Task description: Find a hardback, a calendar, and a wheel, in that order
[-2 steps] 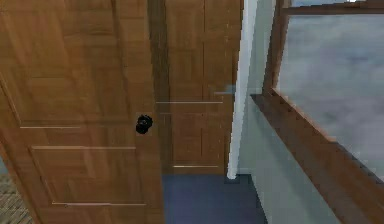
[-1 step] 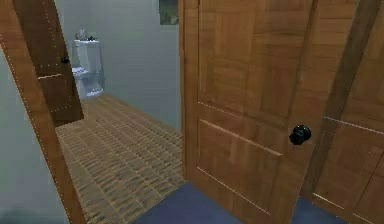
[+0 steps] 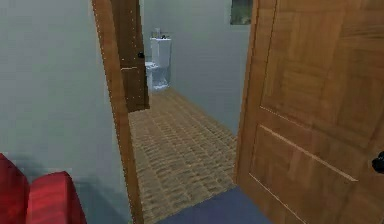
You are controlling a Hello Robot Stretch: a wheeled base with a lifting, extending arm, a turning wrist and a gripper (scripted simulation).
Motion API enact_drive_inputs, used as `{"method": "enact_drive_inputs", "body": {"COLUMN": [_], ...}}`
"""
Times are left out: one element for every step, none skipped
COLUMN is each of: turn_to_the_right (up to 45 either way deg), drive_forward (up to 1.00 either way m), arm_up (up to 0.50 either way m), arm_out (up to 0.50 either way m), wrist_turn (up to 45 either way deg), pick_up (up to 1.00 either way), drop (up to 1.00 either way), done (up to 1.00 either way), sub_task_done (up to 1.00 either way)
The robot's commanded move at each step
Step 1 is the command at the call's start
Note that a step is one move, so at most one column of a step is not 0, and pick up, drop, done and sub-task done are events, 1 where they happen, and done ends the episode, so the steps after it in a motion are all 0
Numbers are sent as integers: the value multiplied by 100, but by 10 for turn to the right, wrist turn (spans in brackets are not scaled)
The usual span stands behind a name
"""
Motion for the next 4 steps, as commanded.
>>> {"method": "enact_drive_inputs", "body": {"turn_to_the_right": [0, -60, 0, 0], "drive_forward": [30, 0, 80, 80], "arm_up": [0, 0, 0, 0], "arm_out": [0, 0, 0, 0], "wrist_turn": [0, 0, 0, 0], "pick_up": [0, 0, 0, 0], "drop": [0, 0, 0, 0], "done": [0, 0, 0, 0], "sub_task_done": [0, 0, 0, 0]}}
